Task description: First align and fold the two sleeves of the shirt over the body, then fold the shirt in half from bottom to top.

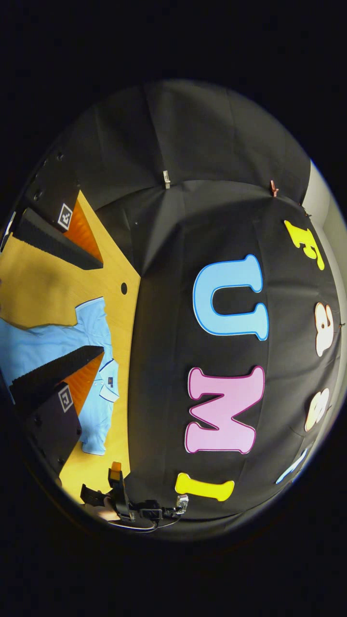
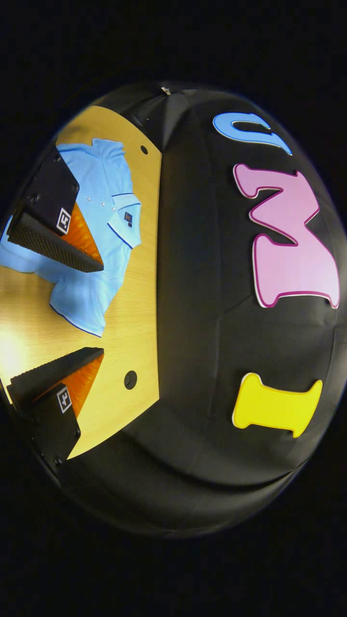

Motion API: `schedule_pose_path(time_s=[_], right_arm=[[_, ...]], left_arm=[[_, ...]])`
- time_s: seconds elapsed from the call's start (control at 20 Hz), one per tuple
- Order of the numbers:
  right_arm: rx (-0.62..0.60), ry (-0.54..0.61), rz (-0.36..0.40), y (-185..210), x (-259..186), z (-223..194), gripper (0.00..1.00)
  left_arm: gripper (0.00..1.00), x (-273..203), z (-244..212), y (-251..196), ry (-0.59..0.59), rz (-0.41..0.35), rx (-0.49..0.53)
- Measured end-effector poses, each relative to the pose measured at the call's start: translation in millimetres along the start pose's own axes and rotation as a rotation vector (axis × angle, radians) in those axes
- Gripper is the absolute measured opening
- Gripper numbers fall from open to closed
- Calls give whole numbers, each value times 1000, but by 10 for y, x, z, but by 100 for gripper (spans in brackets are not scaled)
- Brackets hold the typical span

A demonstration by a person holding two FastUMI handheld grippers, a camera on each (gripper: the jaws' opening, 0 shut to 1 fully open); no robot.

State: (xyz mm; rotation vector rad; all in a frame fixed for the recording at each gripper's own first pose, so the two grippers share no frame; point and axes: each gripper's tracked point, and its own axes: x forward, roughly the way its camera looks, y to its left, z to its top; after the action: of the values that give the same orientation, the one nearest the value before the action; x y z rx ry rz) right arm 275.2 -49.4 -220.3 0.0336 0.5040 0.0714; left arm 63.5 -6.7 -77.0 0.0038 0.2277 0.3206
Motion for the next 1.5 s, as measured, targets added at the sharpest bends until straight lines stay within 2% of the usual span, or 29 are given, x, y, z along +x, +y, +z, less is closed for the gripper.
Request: schedule_pose_path(time_s=[0.25,0.65,0.95,1.1,1.3,1.35,1.4,1.45,1.5], right_arm=[[33,68,-14,-95,436,-223,97],[49,157,-67,-341,1054,-440,98],[96,243,-68,-379,1292,-774,98],[124,269,-57,-355,1343,-866,98],[68,245,-51,-291,1383,-849,97],[68,238,-49,-273,1399,-834,94],[74,238,-48,-250,1420,-838,75],[82,232,-53,-270,1420,-817,74],[97,233,-59,-278,1447,-801,58]], left_arm=[[100,81,-119,-66,33,1,31],[100,293,-239,43,73,29,-12],[100,286,-383,153,119,46,-49],[100,288,-450,241,133,64,-26],[100,319,-507,252,140,62,-27],[100,323,-512,245,141,61,-29],[100,318,-524,236,138,60,-31],[100,314,-519,227,134,56,-32],[100,314,-536,216,129,51,-30]])
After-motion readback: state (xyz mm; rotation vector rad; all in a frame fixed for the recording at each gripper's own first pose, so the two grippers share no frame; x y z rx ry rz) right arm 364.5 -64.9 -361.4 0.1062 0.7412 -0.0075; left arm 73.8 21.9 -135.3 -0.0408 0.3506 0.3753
